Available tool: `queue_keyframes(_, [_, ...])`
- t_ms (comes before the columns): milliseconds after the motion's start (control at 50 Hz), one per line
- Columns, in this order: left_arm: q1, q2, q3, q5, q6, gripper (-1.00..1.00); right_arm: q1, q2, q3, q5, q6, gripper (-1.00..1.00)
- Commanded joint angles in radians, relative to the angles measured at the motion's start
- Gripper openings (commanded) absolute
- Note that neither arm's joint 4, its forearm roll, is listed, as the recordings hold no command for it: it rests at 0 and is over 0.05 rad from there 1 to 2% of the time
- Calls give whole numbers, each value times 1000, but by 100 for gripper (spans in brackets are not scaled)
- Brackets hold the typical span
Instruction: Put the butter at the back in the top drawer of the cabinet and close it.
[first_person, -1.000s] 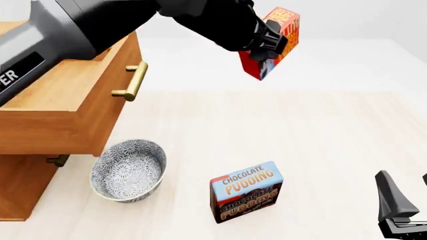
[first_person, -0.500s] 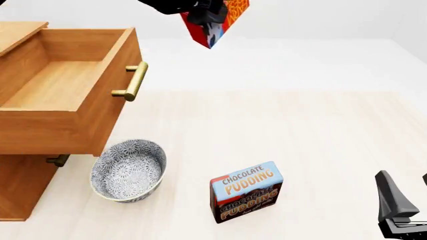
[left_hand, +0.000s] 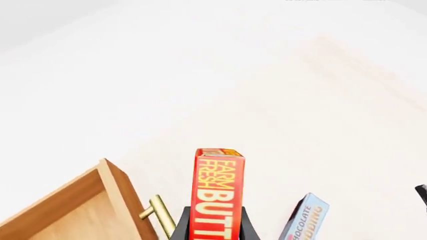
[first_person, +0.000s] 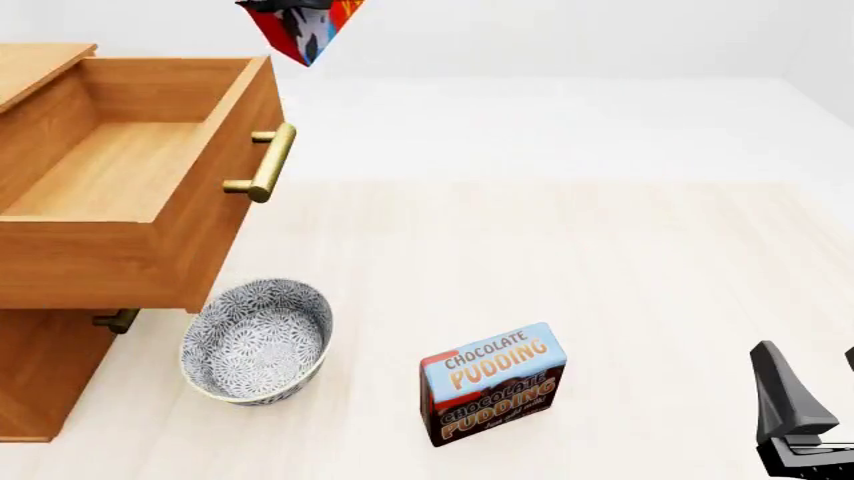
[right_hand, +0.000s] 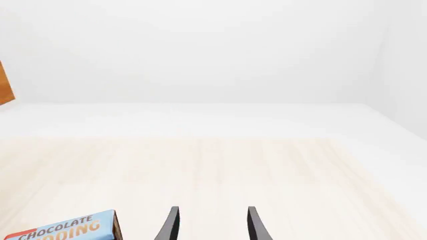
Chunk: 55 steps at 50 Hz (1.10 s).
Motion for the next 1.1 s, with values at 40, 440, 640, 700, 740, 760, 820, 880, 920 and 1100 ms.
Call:
queue_keyframes(40, [65,-91,26,24,37,-100,0,0,0,0,0,100])
queue_keyframes(440, [169,-213,125,51,37,-100,0,0,0,0,0,100])
queue_keyframes(640, [210,-254,176,53,28,-100,0,0,0,0,0,100])
queue_keyframes(700, [226,-270,205,47,25,-100,0,0,0,0,0,100])
queue_keyframes(740, [233,-277,213,46,25,-100,0,0,0,0,0,100])
queue_keyframes(760, [239,-282,223,45,23,-100,0,0,0,0,0,100])
queue_keyframes(820, [249,-289,235,45,17,-100,0,0,0,0,0,100])
queue_keyframes(880, [261,-300,269,36,8,-100,0,0,0,0,0,100])
queue_keyframes(920, [271,-310,288,32,5,-100,0,0,0,0,0,100])
queue_keyframes(1100, [292,-328,311,37,-7,-100,0,0,0,0,0,100])
